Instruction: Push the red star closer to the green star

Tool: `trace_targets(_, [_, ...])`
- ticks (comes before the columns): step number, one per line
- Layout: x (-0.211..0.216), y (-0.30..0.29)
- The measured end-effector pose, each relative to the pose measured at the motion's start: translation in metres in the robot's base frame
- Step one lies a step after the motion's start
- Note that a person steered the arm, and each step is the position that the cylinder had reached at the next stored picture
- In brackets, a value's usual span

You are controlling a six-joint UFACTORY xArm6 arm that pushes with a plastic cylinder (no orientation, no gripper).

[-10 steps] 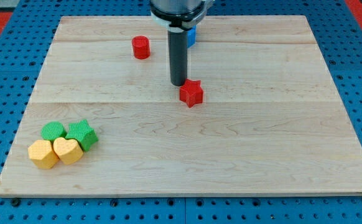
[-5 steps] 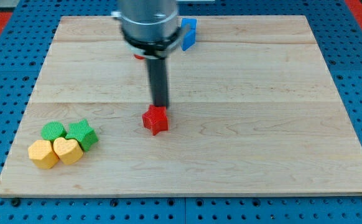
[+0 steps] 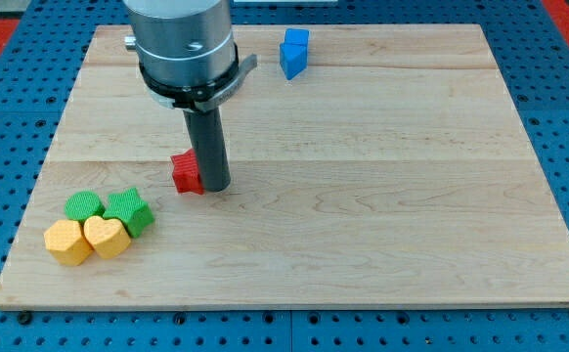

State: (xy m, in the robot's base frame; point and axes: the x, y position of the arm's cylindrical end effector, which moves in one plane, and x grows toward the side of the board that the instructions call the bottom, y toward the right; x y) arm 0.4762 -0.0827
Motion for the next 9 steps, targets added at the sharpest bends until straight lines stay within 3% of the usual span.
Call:
trace_targets(1, [-0.002, 0.025])
trace_targets(2, [-0.034, 0.023])
trace_targets(4, [-0.042, -0.017])
trace_targets(5, [-0.04, 0.059])
trace_targets(6, [-0.012, 0.036])
trace_targets(8, [-0.017, -0.051])
trace_targets(9, [-0.037, -0.033])
